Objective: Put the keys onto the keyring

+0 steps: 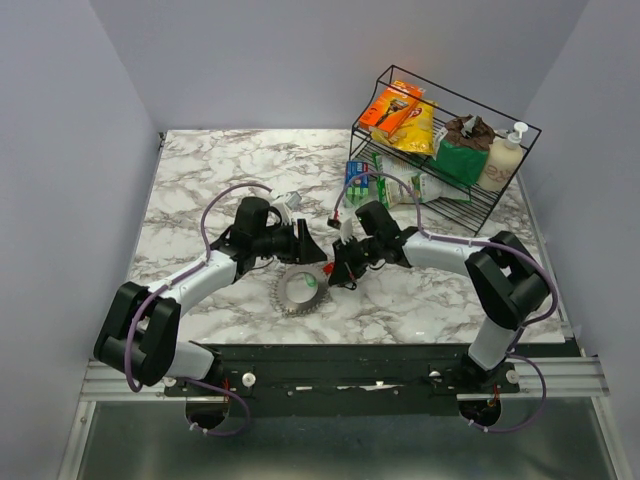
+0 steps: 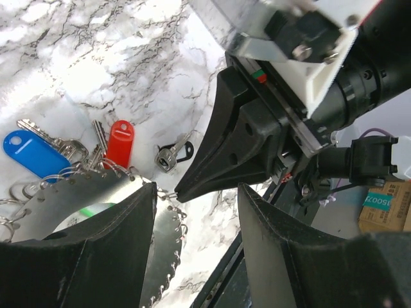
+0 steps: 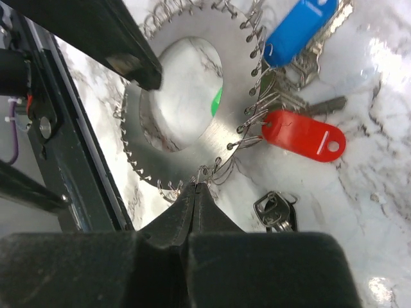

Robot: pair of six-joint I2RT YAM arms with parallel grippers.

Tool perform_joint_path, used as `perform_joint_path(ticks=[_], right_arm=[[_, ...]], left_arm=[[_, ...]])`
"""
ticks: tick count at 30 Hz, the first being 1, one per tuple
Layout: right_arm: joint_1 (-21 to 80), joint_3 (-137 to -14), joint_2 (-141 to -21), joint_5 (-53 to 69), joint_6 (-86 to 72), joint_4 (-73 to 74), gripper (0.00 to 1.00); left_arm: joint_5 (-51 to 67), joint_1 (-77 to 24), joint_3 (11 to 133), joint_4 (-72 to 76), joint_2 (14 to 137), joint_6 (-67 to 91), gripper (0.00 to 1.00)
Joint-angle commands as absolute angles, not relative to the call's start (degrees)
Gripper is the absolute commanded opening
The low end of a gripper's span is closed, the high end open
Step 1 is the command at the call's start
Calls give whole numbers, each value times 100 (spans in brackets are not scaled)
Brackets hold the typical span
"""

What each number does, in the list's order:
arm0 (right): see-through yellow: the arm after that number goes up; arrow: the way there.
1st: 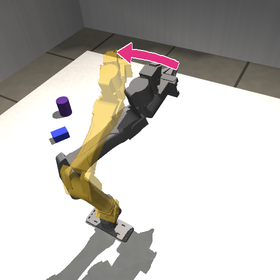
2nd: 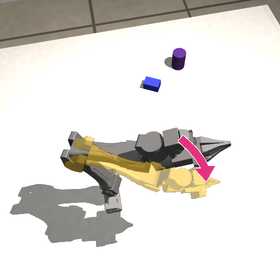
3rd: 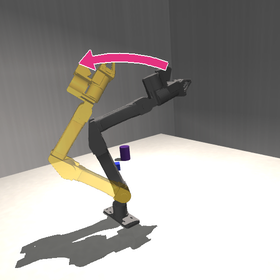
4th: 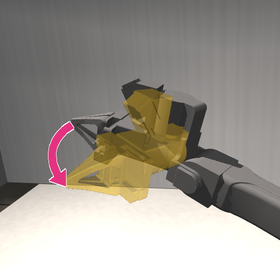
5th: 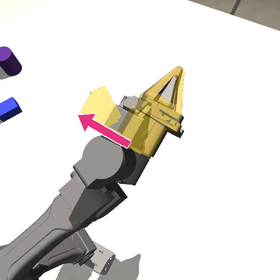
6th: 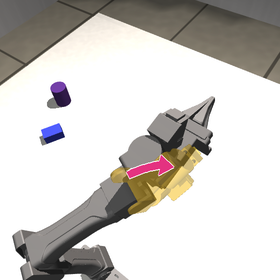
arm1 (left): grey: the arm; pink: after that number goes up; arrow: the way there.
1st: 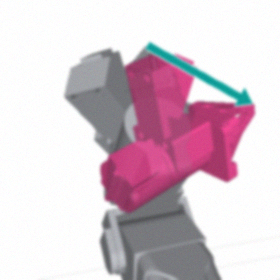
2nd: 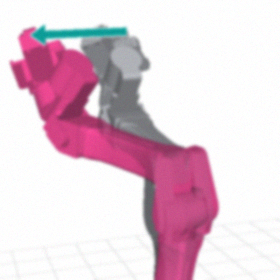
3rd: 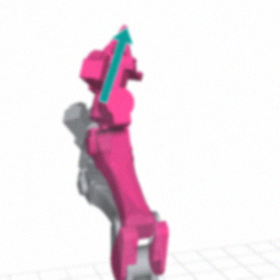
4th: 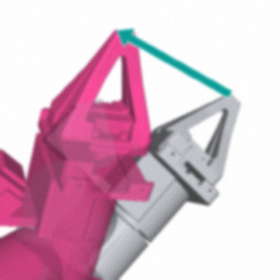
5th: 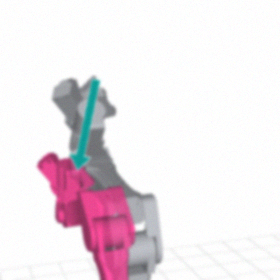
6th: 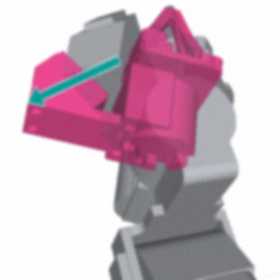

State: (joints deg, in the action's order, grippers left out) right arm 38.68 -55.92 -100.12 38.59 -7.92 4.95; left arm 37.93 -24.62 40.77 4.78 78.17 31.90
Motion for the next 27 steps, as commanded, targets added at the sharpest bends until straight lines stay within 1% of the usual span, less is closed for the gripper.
perform_joint_path(ticks=[1, 5, 9, 11, 12, 14, 15, 18, 27], right_arm=[[3876, -5397, -10134, 3639, -791, 422, 7], [3876, -5318, -10169, 3586, -800, 422, 10], [3876, -5317, -10160, 3516, -800, 431, 20], [3876, -5335, -10151, 3472, -791, 448, 24], [3876, -5361, -10134, 3454, -800, 448, 27], [3876, -5396, -10143, 3410, -800, 509, 31], [3876, -5414, -10134, 3393, -800, 527, 34], [3876, -5476, -10143, 3340, -800, 598, 36], [3876, -5607, -10046, 3164, -861, 721, 37]], left_arm=[[3876, -2487, 3955, 589, 7752, 3120, 62], [3867, -2487, 3955, 615, 7769, 3129, 61], [3876, -2487, 3911, 624, 7752, 3138, 62], [3876, -2487, 3902, 633, 7743, 3129, 61], [3876, -2487, 3876, 642, 7726, 3129, 61], [3876, -2487, 3867, 650, 7708, 3129, 62], [3876, -2487, 3858, 659, 7708, 3129, 61], [3867, -2487, 3841, 659, 7708, 3129, 62], [3850, -2487, 3841, 677, 7726, 3120, 62]])
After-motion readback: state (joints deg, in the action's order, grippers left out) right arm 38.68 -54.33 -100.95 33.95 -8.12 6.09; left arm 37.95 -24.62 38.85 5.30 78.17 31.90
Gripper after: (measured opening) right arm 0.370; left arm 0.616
